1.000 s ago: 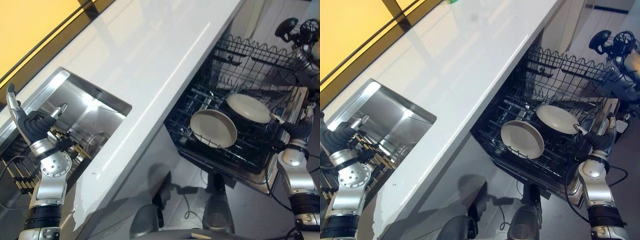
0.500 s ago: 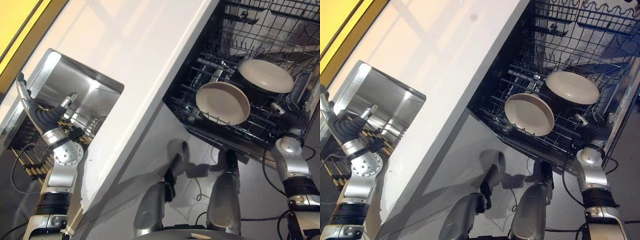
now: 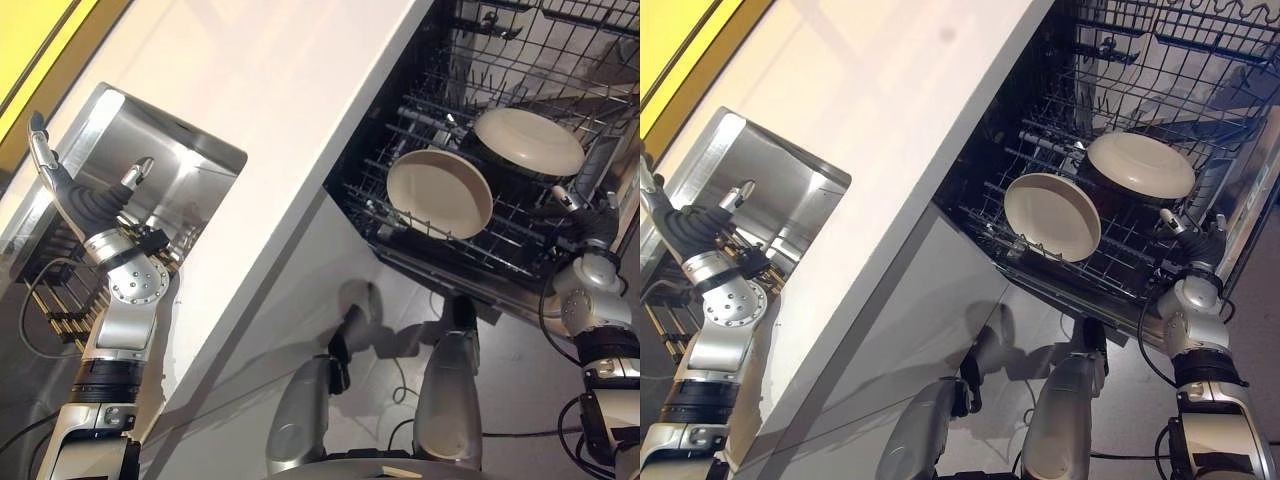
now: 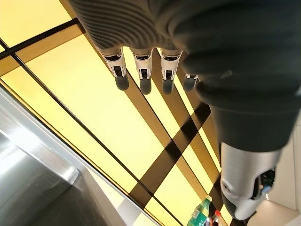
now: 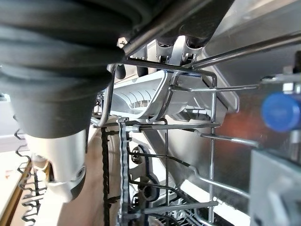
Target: Pick up plates and place into dishwasher.
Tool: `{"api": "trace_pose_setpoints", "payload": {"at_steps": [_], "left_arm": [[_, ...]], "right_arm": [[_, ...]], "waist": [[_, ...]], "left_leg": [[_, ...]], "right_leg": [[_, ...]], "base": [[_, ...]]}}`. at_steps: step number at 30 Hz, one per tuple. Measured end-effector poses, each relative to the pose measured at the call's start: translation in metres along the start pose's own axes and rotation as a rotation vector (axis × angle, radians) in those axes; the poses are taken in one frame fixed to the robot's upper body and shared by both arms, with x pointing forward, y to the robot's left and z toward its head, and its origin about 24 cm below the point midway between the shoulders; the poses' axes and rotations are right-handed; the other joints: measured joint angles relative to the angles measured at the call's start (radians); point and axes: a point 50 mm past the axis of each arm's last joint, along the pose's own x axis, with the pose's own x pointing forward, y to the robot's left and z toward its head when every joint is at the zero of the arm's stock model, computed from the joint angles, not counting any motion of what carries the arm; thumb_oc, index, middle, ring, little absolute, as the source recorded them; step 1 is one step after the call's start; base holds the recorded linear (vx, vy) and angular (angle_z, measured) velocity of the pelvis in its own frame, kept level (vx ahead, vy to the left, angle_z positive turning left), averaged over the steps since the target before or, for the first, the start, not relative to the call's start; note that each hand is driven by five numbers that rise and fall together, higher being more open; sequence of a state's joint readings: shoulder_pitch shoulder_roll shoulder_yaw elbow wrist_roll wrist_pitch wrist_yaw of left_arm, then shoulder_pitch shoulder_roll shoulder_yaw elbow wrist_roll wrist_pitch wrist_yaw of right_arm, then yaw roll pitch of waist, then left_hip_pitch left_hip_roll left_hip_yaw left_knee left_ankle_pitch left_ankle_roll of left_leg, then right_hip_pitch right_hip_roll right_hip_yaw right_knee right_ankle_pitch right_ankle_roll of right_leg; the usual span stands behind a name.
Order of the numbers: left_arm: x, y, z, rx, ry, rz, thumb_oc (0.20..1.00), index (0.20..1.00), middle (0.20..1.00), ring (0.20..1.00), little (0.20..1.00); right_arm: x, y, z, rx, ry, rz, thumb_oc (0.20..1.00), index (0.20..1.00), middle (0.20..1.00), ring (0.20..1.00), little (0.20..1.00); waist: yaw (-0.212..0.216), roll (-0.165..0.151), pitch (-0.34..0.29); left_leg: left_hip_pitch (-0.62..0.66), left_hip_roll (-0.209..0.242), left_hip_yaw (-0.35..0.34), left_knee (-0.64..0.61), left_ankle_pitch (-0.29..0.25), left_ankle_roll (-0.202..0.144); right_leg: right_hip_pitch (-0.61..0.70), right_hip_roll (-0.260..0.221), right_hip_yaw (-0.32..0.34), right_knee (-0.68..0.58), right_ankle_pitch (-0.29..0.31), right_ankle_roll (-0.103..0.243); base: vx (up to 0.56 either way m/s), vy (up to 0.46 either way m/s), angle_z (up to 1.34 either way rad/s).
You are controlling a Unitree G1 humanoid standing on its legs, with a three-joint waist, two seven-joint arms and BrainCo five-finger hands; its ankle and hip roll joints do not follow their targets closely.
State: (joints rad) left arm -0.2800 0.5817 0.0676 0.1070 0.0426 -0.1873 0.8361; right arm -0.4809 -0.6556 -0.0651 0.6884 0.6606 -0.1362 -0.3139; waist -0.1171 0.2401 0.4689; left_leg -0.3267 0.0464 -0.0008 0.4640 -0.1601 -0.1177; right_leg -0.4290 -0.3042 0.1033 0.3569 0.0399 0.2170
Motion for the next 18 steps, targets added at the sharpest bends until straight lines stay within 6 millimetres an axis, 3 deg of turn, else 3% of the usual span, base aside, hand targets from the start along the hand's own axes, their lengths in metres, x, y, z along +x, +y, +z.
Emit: {"api": "trace_pose_setpoints", "payload": {"at_steps": [6, 18], "left_arm": [[-0.003, -0.004, 0.001, -0.030, 0.020, -0.007, 1.000, 1.000, 1.000, 1.000, 1.000], [-0.016, -0.013, -0.004, -0.039, 0.064, -0.059, 1.000, 1.000, 1.000, 1.000, 1.000]], "right_arm": [[-0.002, 0.008, 0.000, 0.025, -0.010, 0.018, 1.000, 1.000, 1.000, 1.000, 1.000], [-0.005, 0.033, -0.003, 0.034, 0.014, 0.088, 1.000, 1.000, 1.000, 1.000, 1.000]], "waist": [[0.010, 0.003, -0.002], [0.081, 0.007, -0.005]], "left_leg": [[0.003, -0.012, -0.002, -0.002, 0.001, 0.002], [0.001, -0.056, -0.035, 0.030, -0.002, 0.016]], "right_leg": [[0.004, -0.014, -0.005, 0.007, -0.002, -0.001], [0.038, -0.076, -0.056, 0.067, -0.047, 0.011]], "base": [[0.08, 0.083, 0.04], [0.11, 0.098, 0.17]]}}
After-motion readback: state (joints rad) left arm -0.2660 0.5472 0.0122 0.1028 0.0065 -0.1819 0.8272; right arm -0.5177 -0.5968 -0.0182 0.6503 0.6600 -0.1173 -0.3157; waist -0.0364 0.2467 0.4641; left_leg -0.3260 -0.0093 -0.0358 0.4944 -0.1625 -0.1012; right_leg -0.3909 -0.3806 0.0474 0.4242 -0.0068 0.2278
